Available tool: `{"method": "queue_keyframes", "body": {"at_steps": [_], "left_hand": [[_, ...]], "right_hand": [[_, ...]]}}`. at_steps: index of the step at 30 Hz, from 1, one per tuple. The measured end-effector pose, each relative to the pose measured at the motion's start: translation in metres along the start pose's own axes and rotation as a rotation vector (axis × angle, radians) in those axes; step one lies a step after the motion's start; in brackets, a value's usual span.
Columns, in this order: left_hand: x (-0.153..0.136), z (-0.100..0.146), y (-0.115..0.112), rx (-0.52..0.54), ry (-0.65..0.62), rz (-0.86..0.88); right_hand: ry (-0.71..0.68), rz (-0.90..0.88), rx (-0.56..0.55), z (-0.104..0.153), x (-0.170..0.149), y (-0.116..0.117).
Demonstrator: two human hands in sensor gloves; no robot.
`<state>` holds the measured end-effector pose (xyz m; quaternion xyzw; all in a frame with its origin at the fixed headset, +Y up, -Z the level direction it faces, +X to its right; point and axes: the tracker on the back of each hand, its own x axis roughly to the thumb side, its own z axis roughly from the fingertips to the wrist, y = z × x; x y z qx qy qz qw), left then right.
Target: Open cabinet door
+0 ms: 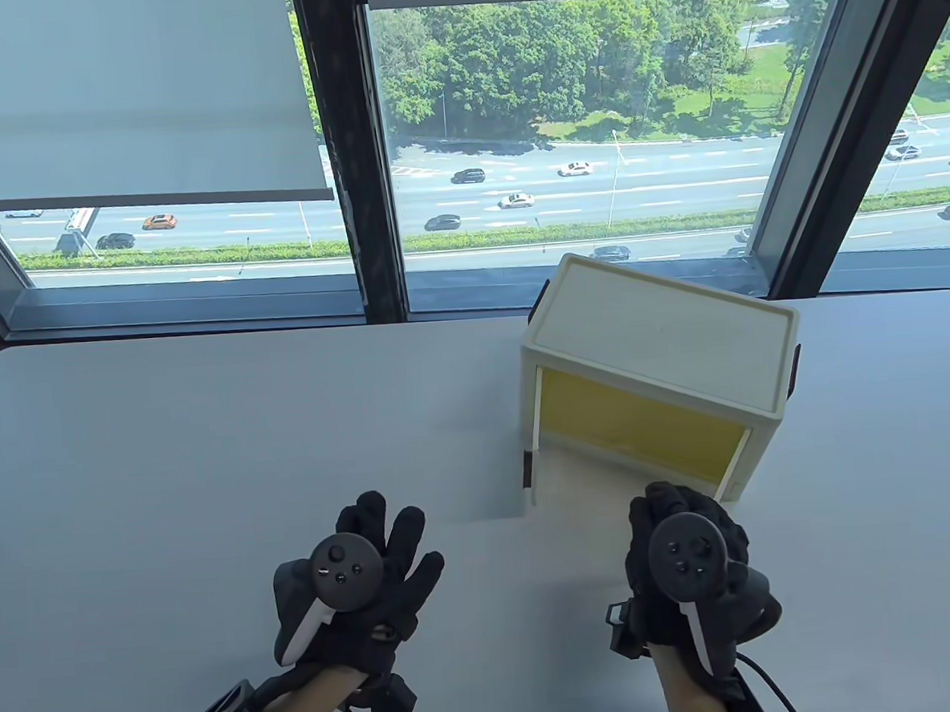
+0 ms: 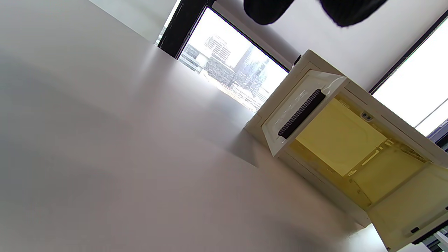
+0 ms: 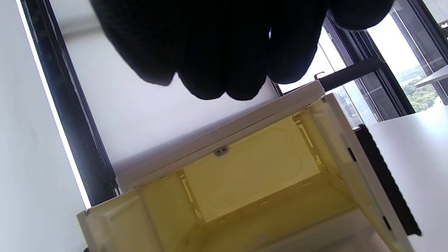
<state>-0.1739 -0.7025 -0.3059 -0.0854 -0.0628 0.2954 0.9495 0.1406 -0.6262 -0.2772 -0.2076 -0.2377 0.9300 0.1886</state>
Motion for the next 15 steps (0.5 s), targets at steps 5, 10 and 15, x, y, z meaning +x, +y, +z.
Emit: {"method": "queue_keyframes", "body": {"at_steps": [5,10,15], "left_hand": [[0.000,0.001,0.001,0.002,0.008,-0.006],[-0.001,0.001,0.001,0.002,0.012,-0.008],[-0.002,0.001,0.002,-0.002,0.018,-0.008]], "right_hand": [[-0.126,0.138,0.016,0.014,0.016,0.032],[-0.188,0.233,0.072,0.022,0.019,0.060],[-0.196,0.272,0.137,0.026,0.017,0.077]]}}
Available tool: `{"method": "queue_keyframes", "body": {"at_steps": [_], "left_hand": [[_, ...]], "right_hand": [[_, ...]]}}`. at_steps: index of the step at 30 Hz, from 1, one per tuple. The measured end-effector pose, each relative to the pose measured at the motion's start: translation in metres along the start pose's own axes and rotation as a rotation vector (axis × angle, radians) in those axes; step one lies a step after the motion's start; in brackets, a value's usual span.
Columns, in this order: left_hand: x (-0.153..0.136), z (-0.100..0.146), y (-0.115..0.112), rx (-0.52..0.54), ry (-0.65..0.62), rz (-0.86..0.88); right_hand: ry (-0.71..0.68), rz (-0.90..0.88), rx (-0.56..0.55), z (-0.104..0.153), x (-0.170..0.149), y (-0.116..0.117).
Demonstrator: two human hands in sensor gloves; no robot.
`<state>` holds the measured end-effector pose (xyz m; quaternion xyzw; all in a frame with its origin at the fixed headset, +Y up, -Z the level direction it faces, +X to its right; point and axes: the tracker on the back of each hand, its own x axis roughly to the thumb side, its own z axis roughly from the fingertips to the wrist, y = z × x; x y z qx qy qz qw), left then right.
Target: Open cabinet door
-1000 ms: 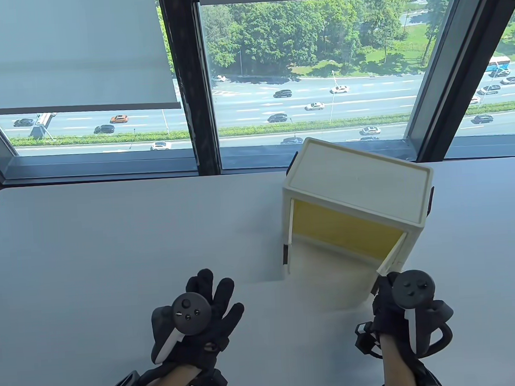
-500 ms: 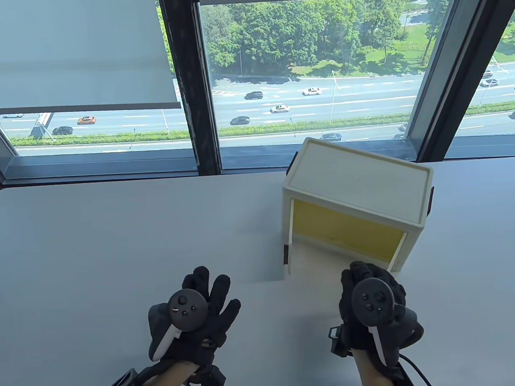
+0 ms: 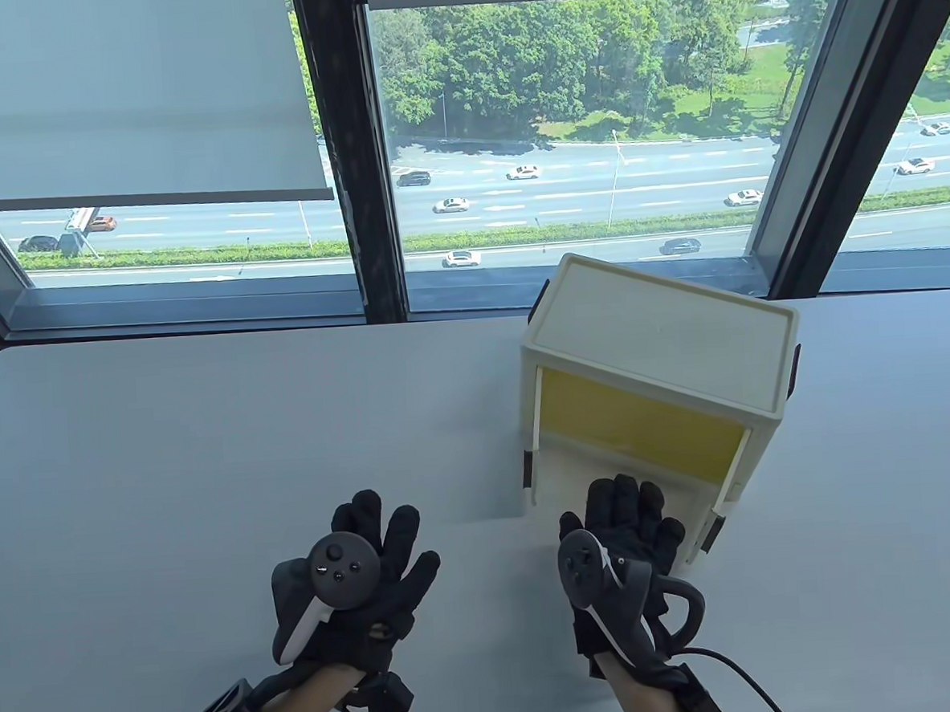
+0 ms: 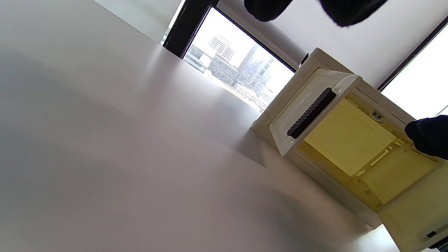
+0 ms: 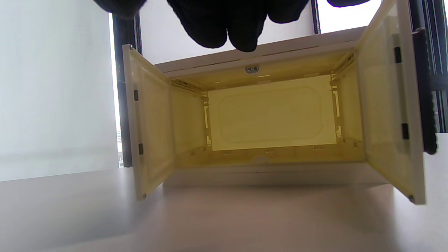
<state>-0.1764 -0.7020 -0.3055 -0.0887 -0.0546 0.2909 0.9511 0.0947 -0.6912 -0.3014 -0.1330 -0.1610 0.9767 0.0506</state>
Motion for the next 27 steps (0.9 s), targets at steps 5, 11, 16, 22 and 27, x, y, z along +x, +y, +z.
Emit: {"method": "queue_keyframes", "body": {"at_steps": [5,11,16,22,27], "left_hand": [[0.000,-0.001,0.000,-0.005,0.007,-0.001],[0.000,-0.001,0.001,-0.009,0.011,-0.001],[-0.001,-0.002,0.001,-0.010,0.015,0.001],[-0.002,-0.003,0.002,-0.010,0.020,0.002],[-0.002,-0.003,0.002,-0.010,0.024,-0.001]], "right_hand": [[-0.014,0.048,0.049,-0.002,-0.002,0.018],[-0.017,0.048,0.139,-0.004,-0.007,0.036],[-0.013,0.046,0.158,-0.004,-0.008,0.039],[-0.020,0.047,0.159,-0.003,-0.006,0.039],[-0.022,0.043,0.157,-0.003,-0.006,0.040]]}}
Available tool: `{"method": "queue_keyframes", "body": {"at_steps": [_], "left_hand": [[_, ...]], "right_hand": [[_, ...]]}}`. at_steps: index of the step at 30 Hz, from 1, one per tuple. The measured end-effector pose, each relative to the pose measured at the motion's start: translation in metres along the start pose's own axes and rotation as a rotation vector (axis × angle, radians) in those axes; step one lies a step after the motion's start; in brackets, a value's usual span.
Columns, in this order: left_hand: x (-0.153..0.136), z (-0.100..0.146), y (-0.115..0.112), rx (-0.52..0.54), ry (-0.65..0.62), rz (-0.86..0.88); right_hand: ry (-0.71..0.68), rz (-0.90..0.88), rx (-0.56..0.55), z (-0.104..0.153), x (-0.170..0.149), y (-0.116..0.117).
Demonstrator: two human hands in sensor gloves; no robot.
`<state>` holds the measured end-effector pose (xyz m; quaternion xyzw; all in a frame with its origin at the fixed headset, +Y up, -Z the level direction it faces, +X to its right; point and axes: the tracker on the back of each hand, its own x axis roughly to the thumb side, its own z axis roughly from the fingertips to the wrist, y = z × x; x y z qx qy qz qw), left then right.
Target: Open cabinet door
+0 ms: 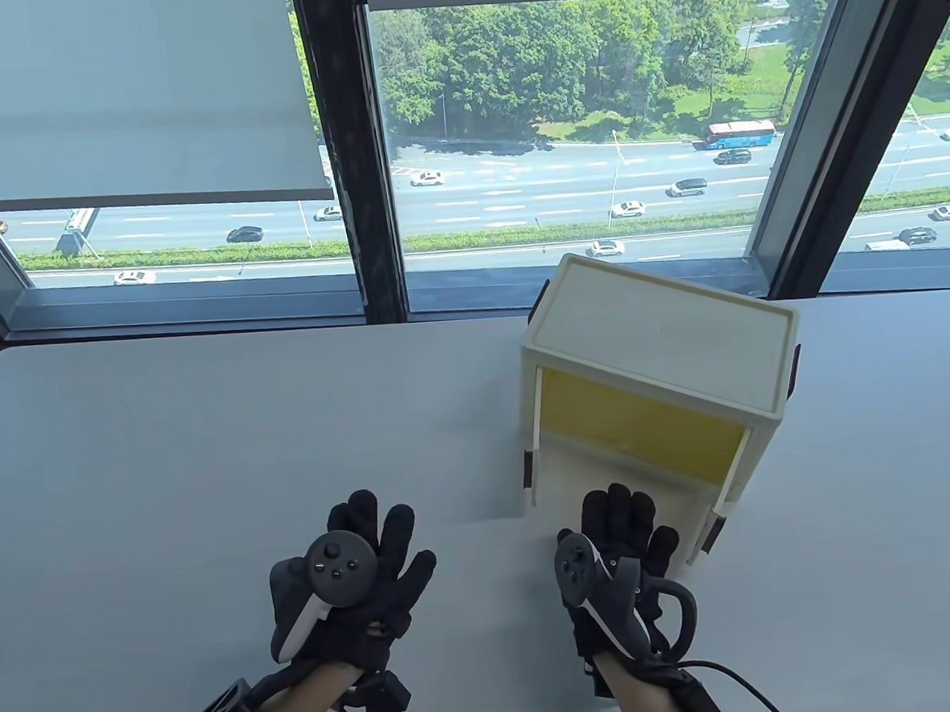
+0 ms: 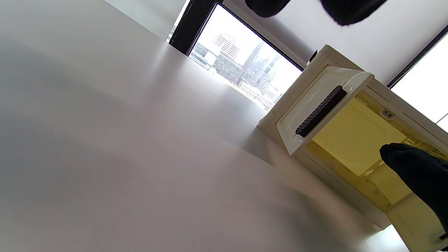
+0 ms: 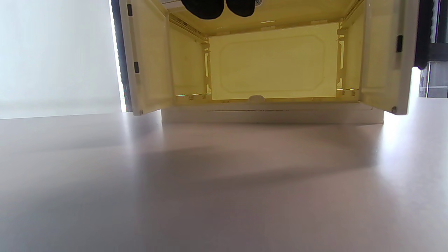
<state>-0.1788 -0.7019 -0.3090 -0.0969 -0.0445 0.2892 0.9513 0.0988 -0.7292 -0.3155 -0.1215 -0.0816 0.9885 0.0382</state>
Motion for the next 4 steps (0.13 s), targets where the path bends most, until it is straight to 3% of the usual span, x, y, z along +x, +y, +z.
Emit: {"method": "queue_keyframes", "body": {"at_steps": [4], "left_hand": [[-0.0003,-0.0003,-0.0001,-0.001,0.002,-0.001]], "right_hand": [[0.002,-0.009,0.004,0.0003,0.0001,0.0005]]}}
